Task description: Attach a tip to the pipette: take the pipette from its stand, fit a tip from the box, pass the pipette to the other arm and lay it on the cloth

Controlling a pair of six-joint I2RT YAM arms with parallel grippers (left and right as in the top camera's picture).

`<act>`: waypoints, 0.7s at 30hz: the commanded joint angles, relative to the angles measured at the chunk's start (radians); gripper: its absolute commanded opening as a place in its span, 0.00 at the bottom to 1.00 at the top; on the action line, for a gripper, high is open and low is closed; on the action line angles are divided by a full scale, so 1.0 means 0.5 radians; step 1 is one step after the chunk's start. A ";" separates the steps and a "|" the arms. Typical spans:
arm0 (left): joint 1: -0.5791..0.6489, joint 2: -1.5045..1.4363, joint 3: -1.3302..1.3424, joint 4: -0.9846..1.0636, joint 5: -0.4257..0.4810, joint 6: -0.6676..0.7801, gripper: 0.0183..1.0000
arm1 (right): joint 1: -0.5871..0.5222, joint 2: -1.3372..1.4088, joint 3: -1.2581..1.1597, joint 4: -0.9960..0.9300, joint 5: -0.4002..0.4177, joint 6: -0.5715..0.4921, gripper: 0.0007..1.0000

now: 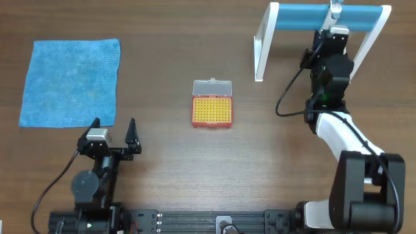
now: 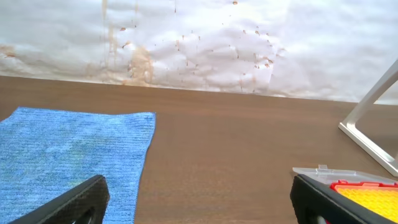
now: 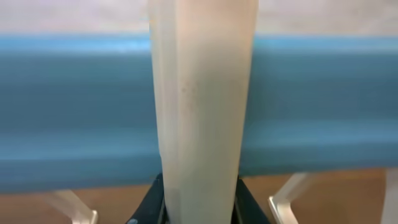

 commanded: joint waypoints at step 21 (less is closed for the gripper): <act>0.008 -0.011 -0.003 -0.010 0.036 0.024 0.94 | 0.889 -0.199 -0.002 -0.233 -0.652 0.238 0.07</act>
